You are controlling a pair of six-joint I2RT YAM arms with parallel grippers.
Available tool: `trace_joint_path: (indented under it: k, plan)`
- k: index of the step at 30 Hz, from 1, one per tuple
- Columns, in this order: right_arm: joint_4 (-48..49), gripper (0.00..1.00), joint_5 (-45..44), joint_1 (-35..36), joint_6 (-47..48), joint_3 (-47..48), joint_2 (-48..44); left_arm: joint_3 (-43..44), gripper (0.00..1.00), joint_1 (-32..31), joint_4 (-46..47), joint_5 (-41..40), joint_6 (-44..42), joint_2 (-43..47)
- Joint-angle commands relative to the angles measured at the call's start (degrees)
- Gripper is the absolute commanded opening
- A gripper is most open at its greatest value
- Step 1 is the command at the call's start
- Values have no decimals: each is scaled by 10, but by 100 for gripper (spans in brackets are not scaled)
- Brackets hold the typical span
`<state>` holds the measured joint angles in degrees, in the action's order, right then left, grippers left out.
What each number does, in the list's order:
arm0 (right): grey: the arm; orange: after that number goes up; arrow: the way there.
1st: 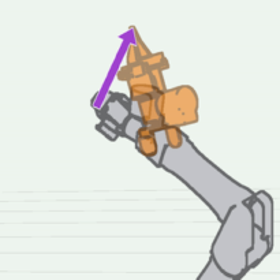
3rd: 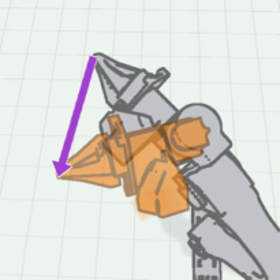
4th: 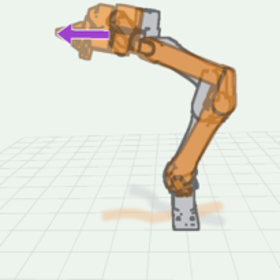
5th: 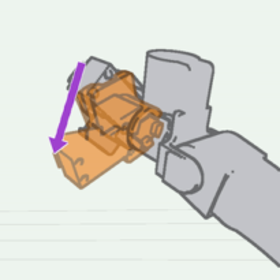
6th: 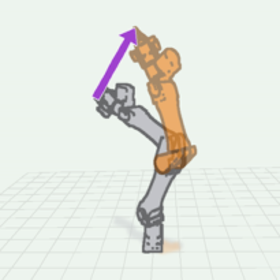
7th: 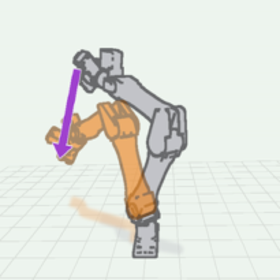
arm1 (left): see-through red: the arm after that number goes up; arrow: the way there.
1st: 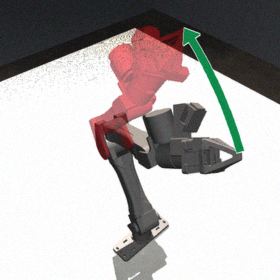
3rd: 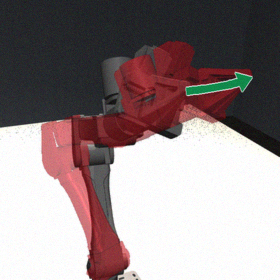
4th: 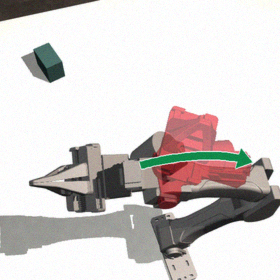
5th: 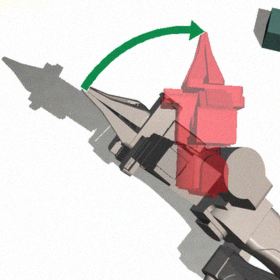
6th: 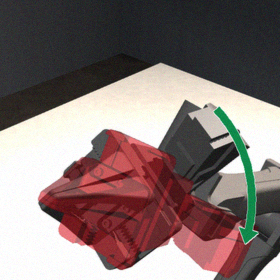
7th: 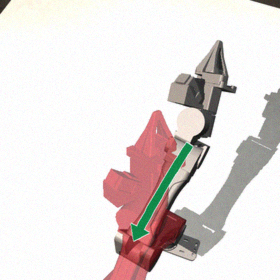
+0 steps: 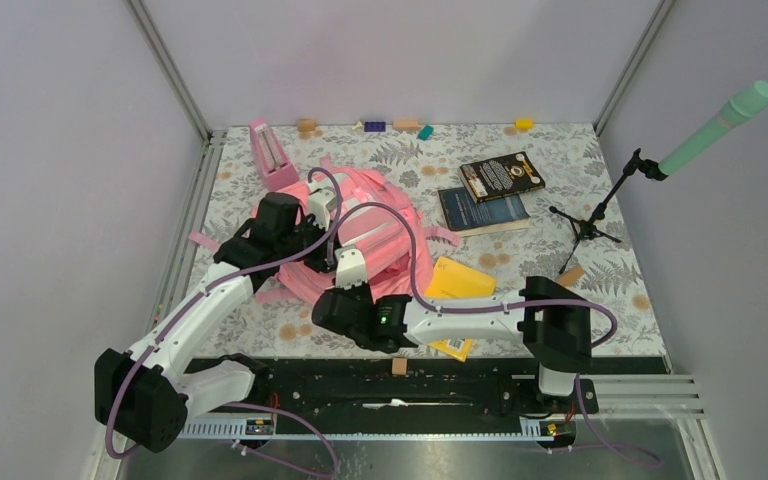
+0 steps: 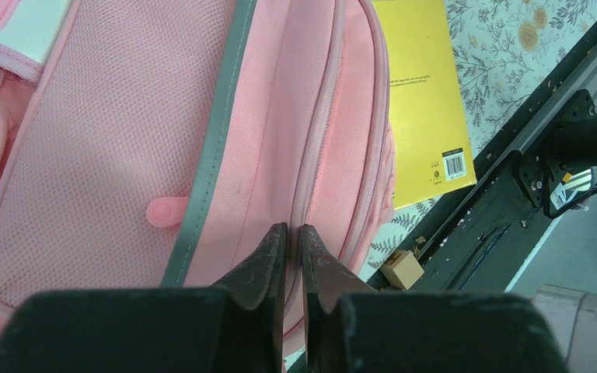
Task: Pack the student bag
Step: Zip the student bag at the center of the board.
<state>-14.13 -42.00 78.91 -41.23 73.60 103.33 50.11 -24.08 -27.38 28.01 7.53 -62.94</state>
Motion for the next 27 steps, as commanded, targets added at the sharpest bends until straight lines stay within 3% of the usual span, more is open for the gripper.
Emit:
trace_joint_path:
  k: [1,27]
  plan:
    - [8,0,-39,-3,23,-18,-27,8,0,-5,38,19,6,21]
    - [43,0,88,-98,91,-121,-145,10,0,-5,26,-25,-6,23]
